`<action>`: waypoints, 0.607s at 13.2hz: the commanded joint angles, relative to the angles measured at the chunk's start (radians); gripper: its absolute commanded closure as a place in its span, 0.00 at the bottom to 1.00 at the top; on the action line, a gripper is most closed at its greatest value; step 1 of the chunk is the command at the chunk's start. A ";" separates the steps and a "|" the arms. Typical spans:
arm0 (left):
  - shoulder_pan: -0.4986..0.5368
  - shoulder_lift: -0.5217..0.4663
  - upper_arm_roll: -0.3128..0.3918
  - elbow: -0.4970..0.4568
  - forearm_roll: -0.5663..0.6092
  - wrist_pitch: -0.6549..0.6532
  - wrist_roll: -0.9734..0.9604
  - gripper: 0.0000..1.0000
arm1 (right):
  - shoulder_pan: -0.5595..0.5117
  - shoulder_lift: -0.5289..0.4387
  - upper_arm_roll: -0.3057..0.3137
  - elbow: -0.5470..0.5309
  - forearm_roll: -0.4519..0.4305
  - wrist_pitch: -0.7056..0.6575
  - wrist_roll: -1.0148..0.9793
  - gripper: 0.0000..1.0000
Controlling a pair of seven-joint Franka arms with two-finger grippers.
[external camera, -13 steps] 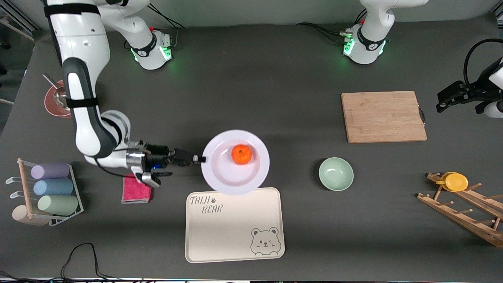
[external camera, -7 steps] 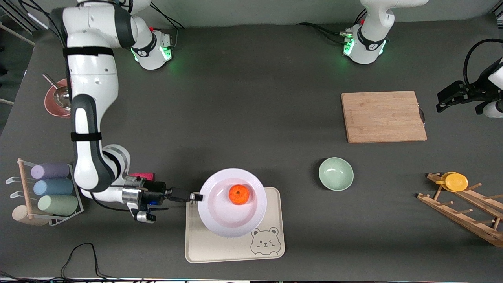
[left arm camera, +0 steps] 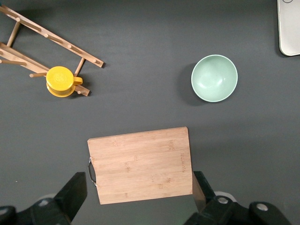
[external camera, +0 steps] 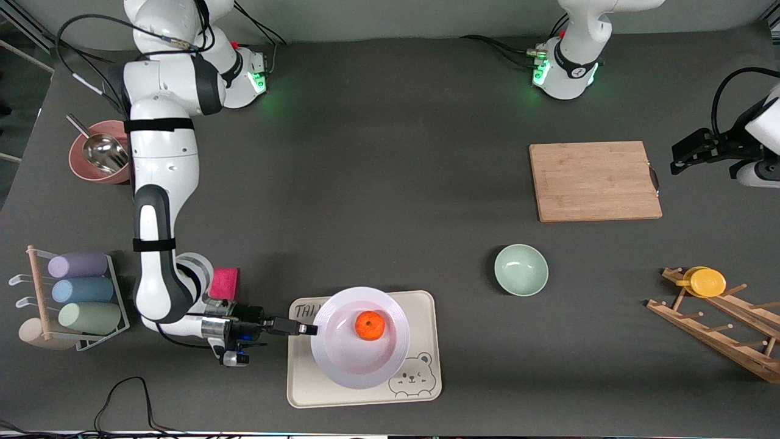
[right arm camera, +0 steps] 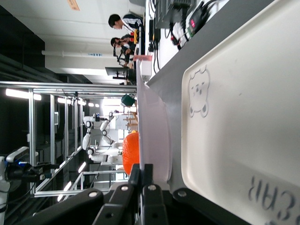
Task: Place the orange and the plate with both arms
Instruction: 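Slide the plate with the right gripper onto the bear tray, then open the right gripper to release the plate rim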
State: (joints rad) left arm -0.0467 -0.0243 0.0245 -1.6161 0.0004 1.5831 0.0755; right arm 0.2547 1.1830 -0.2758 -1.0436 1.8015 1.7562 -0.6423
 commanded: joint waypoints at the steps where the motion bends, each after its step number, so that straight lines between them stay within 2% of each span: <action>1: -0.007 -0.009 0.006 -0.007 0.007 -0.009 0.017 0.00 | -0.046 0.101 0.065 0.148 0.027 0.035 0.017 1.00; 8: -0.007 -0.008 0.006 -0.007 0.004 0.000 0.017 0.00 | -0.043 0.142 0.070 0.165 0.024 0.100 -0.132 1.00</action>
State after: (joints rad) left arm -0.0467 -0.0243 0.0245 -1.6166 0.0004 1.5831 0.0767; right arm 0.2196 1.2947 -0.2173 -0.9284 1.8019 1.8511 -0.7327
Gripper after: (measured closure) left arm 0.000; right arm 0.960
